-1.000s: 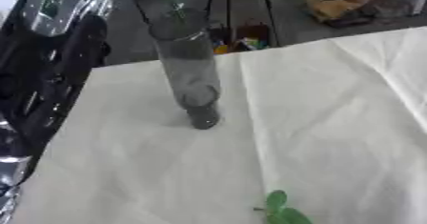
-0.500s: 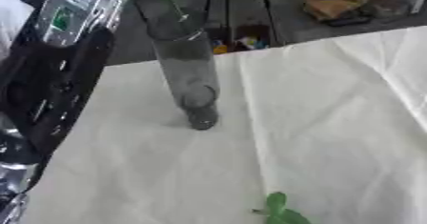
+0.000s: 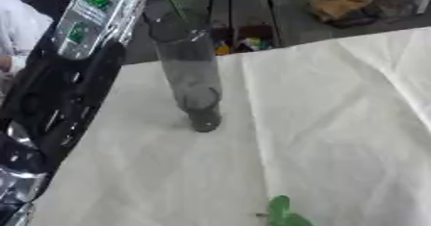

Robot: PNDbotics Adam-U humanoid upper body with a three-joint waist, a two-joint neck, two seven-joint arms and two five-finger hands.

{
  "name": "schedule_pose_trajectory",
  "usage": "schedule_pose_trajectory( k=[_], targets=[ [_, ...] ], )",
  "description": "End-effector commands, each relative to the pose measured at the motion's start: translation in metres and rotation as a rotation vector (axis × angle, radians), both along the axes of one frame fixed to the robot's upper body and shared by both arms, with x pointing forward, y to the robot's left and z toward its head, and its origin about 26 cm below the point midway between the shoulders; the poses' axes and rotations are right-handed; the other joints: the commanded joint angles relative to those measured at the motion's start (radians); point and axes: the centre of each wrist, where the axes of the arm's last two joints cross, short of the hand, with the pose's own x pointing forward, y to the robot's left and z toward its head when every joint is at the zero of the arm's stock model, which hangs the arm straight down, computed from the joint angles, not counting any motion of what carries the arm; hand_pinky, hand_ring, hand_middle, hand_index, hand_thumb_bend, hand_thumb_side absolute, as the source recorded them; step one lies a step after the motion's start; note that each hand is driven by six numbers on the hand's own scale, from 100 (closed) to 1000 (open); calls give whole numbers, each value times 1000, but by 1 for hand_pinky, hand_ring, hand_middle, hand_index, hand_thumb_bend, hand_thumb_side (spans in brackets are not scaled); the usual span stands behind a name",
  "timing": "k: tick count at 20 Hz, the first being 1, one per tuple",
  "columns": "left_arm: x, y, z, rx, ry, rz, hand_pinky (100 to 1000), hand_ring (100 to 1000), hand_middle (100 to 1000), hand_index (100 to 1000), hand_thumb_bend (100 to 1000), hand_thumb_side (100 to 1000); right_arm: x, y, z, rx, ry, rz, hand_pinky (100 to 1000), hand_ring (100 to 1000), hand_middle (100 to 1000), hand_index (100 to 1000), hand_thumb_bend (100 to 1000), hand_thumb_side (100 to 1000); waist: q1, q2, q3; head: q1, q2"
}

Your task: Arrange flowers into the vase.

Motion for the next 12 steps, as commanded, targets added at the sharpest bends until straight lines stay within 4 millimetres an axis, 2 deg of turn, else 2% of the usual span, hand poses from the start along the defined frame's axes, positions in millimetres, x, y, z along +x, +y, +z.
schedule_pose_trajectory(
  k=[1, 6, 12],
  targets=[
    [-3, 2, 7, -22, 75, 180, 100, 100, 100, 100, 150, 174, -3, 0, 8, -3, -27, 7, 688, 757, 474, 778, 100, 999, -9, -19, -1, 2, -12],
    [-3, -4, 1, 34, 97, 181, 100, 100, 100, 100, 160, 163, -3, 0, 8, 0, -26, 6, 688, 758, 474, 778, 100, 999, -10, -20, 1, 0, -11],
    [-3, -8, -4, 82, 119, 191, 100, 100, 100, 100, 128, 182, -3, 0, 8, 2, -24, 6, 688, 758, 474, 778, 100, 999, -9, -22, 5, -3, -10]
  ],
)
